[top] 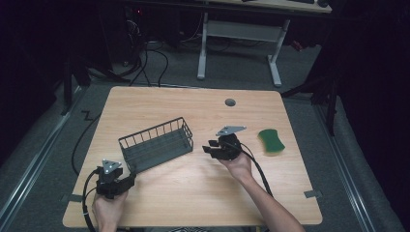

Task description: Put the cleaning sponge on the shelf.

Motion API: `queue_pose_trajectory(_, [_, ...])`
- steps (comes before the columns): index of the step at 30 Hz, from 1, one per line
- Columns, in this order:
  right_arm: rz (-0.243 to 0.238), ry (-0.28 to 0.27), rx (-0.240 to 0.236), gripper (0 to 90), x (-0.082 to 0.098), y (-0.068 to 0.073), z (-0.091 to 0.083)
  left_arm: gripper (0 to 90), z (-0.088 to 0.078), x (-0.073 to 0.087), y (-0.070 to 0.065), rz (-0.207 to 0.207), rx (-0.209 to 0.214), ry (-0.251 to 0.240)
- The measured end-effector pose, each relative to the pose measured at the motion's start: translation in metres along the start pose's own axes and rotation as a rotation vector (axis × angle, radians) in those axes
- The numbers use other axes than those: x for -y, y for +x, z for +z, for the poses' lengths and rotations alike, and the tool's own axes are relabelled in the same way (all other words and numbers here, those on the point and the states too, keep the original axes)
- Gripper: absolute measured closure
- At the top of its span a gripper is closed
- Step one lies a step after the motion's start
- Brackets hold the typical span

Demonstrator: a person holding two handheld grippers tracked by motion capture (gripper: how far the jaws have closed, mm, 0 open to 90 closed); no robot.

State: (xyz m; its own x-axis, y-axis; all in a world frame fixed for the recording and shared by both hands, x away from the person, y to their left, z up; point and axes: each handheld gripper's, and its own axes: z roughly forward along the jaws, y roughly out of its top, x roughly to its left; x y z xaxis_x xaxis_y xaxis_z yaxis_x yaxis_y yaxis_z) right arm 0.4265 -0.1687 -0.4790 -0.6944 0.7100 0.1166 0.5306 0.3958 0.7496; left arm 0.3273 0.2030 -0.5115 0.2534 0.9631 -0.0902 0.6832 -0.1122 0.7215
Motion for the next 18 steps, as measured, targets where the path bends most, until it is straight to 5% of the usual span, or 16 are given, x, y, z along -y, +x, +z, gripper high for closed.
queue_pose_trajectory(18, [-0.002,0.079,-0.015,71.3,-0.018,0.011,0.047,61.9,0.005,-0.002,-0.002,-0.024,-0.011,-0.013])
